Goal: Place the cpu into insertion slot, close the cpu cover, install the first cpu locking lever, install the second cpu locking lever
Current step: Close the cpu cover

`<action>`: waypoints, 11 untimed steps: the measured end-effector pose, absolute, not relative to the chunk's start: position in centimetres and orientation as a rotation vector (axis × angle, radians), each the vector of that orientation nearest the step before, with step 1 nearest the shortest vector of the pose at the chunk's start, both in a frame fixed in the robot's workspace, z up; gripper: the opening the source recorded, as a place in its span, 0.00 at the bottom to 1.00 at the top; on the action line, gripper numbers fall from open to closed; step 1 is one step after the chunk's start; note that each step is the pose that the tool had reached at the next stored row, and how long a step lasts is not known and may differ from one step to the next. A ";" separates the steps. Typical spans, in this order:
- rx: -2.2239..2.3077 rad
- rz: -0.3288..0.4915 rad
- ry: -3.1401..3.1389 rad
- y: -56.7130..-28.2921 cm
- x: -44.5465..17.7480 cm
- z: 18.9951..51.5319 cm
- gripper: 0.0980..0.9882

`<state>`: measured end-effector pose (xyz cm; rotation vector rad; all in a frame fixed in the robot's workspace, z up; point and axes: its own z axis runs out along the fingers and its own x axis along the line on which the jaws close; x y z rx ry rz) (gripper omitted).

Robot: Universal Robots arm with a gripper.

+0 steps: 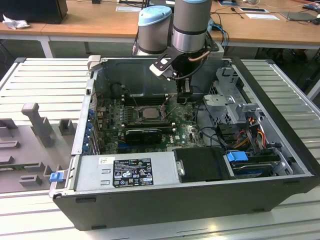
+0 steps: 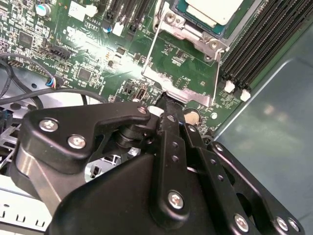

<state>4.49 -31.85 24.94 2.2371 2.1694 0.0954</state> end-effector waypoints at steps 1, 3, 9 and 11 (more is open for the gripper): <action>2.237 0.095 2.169 -31.8 4.5 24.9 0.01; 2.237 0.095 2.169 -31.8 4.4 24.9 0.01; 2.237 0.095 2.169 -31.8 4.3 24.9 0.01; 2.237 0.095 2.169 -31.8 4.2 24.9 0.01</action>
